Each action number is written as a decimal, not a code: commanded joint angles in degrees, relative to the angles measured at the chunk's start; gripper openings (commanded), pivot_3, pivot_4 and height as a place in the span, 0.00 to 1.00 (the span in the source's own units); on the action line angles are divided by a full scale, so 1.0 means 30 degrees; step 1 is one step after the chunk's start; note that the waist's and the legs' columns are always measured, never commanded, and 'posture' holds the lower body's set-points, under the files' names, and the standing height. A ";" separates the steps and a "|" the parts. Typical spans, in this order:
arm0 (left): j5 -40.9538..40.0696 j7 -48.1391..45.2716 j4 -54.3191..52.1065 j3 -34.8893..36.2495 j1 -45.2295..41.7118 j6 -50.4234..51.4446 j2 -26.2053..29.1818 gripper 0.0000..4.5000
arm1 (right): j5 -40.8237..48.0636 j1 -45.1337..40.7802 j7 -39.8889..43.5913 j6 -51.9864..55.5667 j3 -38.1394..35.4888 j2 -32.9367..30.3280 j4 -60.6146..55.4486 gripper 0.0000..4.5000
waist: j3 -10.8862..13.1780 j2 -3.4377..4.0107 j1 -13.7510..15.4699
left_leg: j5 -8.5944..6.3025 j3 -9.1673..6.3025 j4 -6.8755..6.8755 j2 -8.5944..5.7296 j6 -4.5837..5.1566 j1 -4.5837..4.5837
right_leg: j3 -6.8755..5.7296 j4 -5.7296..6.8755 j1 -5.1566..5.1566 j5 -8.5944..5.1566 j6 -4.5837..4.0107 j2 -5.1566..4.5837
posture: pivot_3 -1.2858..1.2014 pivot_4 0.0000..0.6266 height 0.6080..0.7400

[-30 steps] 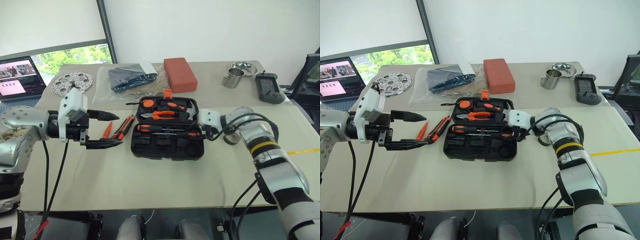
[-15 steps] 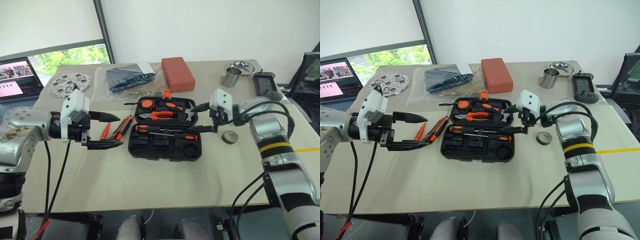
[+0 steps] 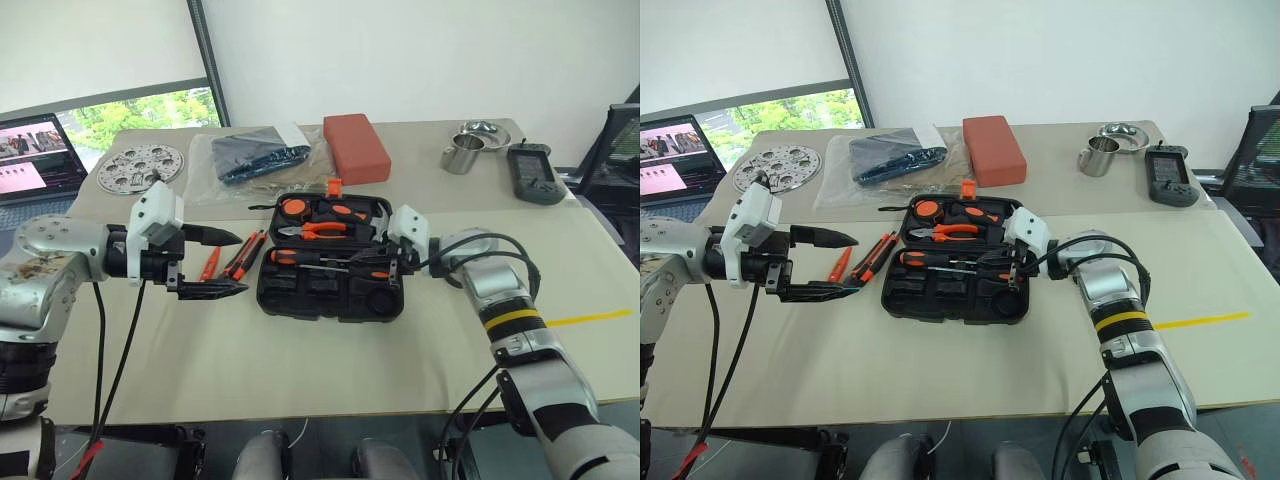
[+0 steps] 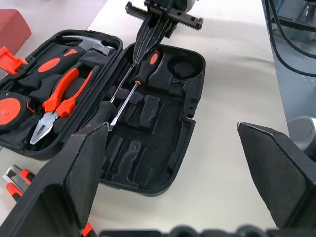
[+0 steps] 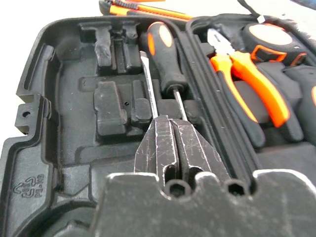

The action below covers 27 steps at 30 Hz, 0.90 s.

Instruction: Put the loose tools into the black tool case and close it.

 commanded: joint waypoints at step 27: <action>0.0392 0.0300 -0.0576 0.0449 0.0226 -0.0392 0.0661 1.00 | -0.1888 -0.1563 -0.0358 -0.0989 0.1137 0.0666 0.4912 0.01 | -0.0001 0.0001 -0.0018 | 0.0002 0.0000 0.0001 0.0010 -0.0003 0.0035 | -0.0006 0.0018 0.0026 0.0000 -0.0001 0.0005 | 0.52 0.24 1.00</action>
